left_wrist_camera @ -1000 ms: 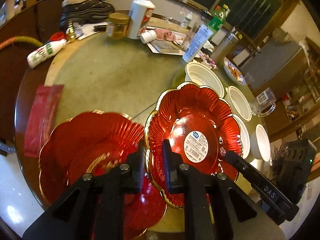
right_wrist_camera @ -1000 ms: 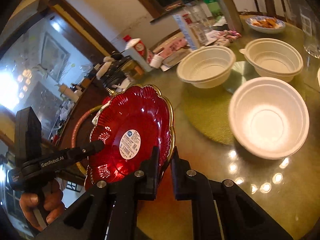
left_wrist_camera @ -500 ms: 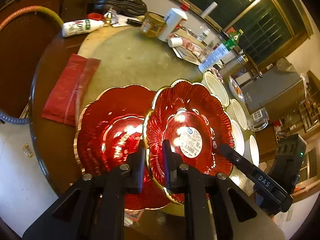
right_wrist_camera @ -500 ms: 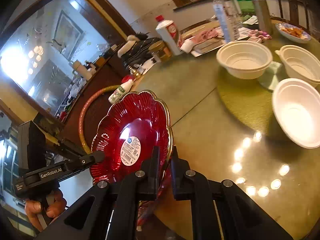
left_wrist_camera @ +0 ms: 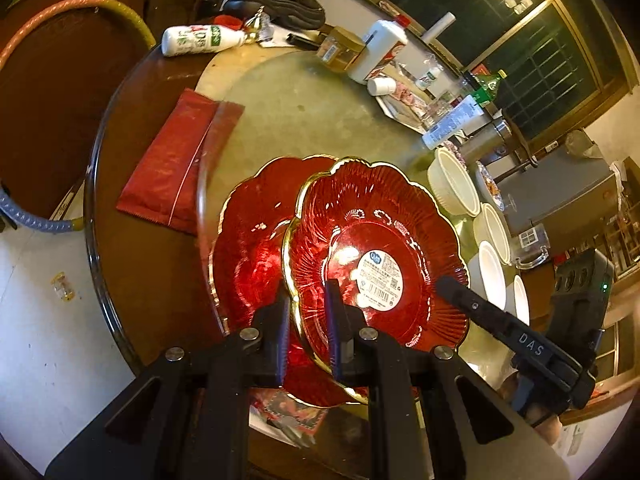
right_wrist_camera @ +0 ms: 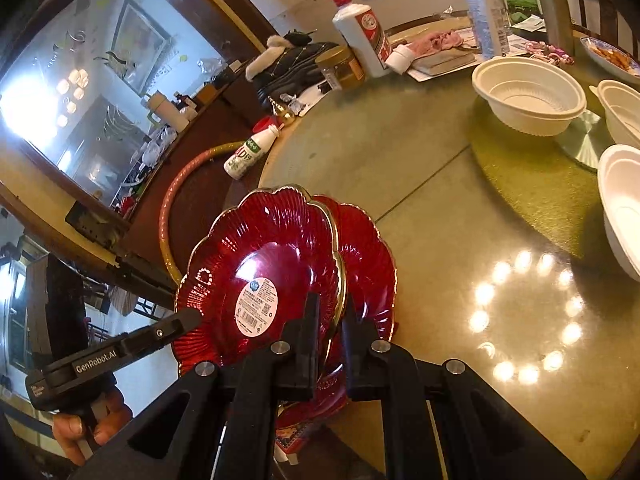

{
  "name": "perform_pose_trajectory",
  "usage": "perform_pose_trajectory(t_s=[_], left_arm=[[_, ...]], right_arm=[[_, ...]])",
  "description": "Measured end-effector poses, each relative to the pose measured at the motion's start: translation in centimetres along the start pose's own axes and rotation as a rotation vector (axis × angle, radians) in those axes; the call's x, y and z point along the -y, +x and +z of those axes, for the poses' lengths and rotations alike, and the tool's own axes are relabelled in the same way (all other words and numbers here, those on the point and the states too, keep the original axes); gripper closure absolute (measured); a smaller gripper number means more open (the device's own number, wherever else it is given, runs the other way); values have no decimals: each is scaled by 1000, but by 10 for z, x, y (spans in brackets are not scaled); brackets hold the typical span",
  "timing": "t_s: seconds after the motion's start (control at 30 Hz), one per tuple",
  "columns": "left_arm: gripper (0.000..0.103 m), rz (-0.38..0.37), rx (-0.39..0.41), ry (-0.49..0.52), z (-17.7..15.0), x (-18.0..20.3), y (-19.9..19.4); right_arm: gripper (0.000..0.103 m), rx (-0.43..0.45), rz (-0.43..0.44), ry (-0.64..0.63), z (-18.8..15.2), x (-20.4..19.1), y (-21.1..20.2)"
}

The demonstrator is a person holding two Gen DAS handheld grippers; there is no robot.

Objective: Organize plates and bowls

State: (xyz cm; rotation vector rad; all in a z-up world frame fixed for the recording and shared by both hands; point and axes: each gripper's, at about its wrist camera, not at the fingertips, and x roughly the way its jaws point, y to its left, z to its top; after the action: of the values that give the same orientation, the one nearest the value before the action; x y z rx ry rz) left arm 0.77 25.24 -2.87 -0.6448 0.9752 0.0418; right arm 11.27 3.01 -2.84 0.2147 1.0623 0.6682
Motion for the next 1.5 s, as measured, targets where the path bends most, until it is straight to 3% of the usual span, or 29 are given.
perform_pose_trajectory(t_s=[0.3,0.77,1.03,1.2,1.3,1.37,1.43,1.5], left_arm=[[90,32,-17,-37,-5,-15,9],[90,146,-26,13,-9,-4,30],[88,146,-39,-21,-7,-4,32],[75,121,-46,-39,-9,-2,30],[60,105,-33,-51,-10,3,25],[47,101,-22,-51,-12,8,21],[34,129,7,-47,-12,12,17],[31,139,36,-52,-11,13,12]], right_arm=[[94,-57,-20,-7,0,-1,26],[89,-80,-118,-46,-1,-4,41],[73,-83,-99,-56,-1,-7,40],[65,-78,-79,-57,-1,-9,37],[60,-66,-77,-59,-2,-10,31],[51,-52,-76,-54,-3,-8,27],[50,-44,-63,-48,-2,-6,24],[49,-34,-63,-46,-1,-6,21]])
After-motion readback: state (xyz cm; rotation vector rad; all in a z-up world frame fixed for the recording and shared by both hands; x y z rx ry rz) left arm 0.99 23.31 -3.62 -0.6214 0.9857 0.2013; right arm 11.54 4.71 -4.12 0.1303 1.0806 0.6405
